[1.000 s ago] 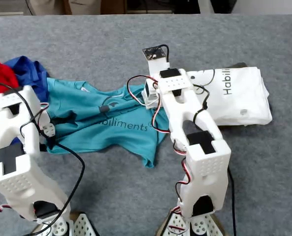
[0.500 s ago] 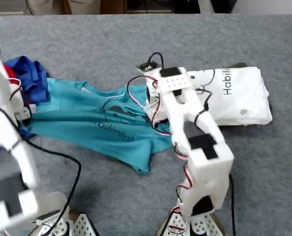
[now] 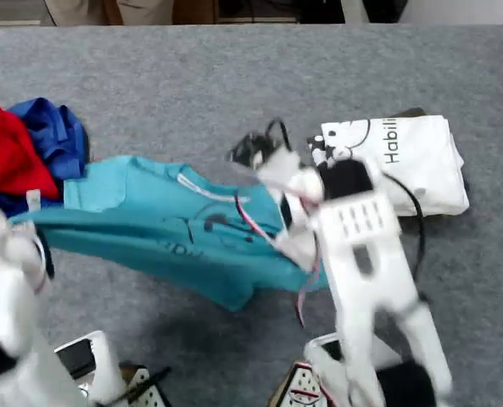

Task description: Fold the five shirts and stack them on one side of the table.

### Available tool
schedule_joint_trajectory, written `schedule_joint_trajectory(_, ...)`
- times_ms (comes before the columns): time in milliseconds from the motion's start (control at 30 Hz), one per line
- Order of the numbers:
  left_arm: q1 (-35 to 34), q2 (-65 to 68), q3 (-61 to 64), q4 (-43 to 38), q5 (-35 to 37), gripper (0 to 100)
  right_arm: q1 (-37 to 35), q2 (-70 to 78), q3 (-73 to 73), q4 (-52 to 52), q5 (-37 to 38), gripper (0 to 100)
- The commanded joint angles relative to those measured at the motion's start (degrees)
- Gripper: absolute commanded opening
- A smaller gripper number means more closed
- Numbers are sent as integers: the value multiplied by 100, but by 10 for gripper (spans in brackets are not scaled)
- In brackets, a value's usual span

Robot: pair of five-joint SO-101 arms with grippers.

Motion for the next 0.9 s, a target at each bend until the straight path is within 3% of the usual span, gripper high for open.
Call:
schedule_joint_trajectory(0, -422, -365, 132, -26, -35, 18, -22, -1754, 637, 167, 914, 2)
schedule_joint_trajectory(67, -747, -382, 141, -26, -62, 18, -13, -2730, 769, 167, 1319, 2)
schedule_joint_trajectory(200, -1160, -382, 229, -35, -229, 18, -13, -4040, 848, 149, 1284, 18)
schedule_joint_trajectory(400, -1204, -426, 862, -35, -255, 18, 409, -4198, 716, 141, 1029, 353)
schedule_joint_trajectory(500, -1204, -426, 967, -9, -255, 18, 435, -4057, 312, 158, 1029, 403)
schedule_joint_trajectory(667, -1213, -418, 993, 53, -149, 18, 347, -3284, -927, 70, 580, 403)
schedule_joint_trajectory(867, -1222, -426, 1222, 62, -9, 18, -919, -321, -1648, -554, -492, 403)
